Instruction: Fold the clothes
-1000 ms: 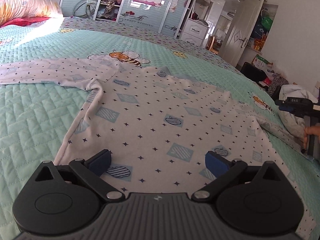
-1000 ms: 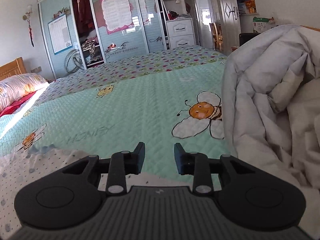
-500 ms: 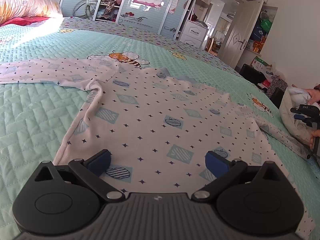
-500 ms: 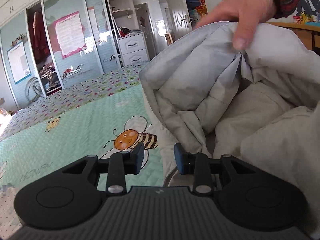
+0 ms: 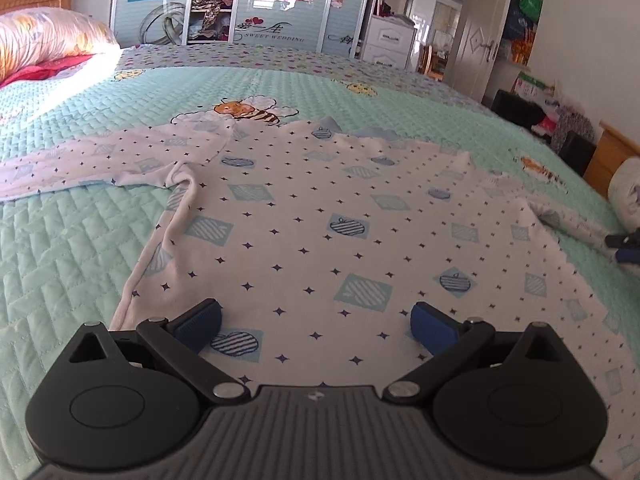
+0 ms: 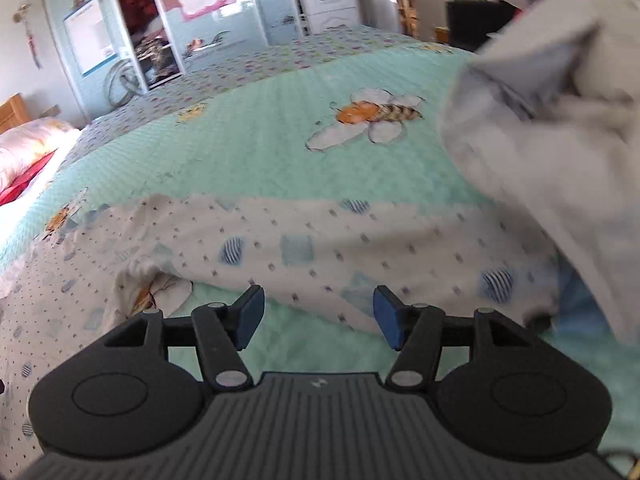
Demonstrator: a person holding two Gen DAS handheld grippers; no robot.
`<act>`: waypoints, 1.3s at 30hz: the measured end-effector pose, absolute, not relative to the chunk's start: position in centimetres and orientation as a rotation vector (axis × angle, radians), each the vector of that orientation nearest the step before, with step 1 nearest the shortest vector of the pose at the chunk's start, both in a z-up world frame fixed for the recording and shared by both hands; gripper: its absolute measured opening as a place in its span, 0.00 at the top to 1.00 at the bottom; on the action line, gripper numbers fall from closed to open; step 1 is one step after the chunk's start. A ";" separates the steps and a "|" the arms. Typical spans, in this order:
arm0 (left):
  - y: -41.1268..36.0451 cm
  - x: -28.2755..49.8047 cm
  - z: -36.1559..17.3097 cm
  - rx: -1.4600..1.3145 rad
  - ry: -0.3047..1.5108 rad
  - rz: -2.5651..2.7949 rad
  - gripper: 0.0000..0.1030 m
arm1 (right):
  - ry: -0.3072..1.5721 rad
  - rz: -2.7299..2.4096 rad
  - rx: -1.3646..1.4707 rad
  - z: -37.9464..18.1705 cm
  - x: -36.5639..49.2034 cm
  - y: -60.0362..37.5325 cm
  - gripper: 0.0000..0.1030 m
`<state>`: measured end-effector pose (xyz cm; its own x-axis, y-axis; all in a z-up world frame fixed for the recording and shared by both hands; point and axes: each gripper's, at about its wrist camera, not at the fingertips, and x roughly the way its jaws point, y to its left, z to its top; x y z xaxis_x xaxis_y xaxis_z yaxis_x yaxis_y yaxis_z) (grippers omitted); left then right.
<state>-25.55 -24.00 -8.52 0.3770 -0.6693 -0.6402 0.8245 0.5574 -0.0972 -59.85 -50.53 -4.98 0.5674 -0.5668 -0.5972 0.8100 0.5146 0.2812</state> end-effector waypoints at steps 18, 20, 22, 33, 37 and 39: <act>-19.8 -29.0 -5.5 0.174 0.816 -0.766 0.12 | 0.292 -0.243 0.854 -4.2 -58.2 -37.0 0.25; -18.1 -28.4 -6.1 0.178 0.828 -0.714 0.12 | 0.317 -0.131 0.931 -5.4 -56.6 -35.2 0.25; -16.2 -27.8 -6.9 0.176 0.849 -0.663 0.10 | 0.381 -0.056 0.939 -6.5 -55.4 -33.4 0.25; -14.2 -29.6 -4.3 0.222 0.807 -0.645 0.10 | 0.387 -0.046 0.861 -4.8 -55.8 -30.8 0.19; -14.2 -28.5 -6.4 0.261 0.920 -0.553 0.07 | 0.450 -0.091 0.890 -6.9 -55.9 -30.1 0.20; -14.4 -29.0 -5.5 0.275 0.895 -0.543 0.09 | 0.388 -0.082 0.897 -6.0 -56.8 -29.9 0.20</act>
<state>-28.98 -14.44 -5.51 0.5035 -0.3313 -0.7979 0.5545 0.8322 0.0044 -56.80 -29.89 -6.04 0.9275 0.0911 -0.3627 0.2301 0.6255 0.7455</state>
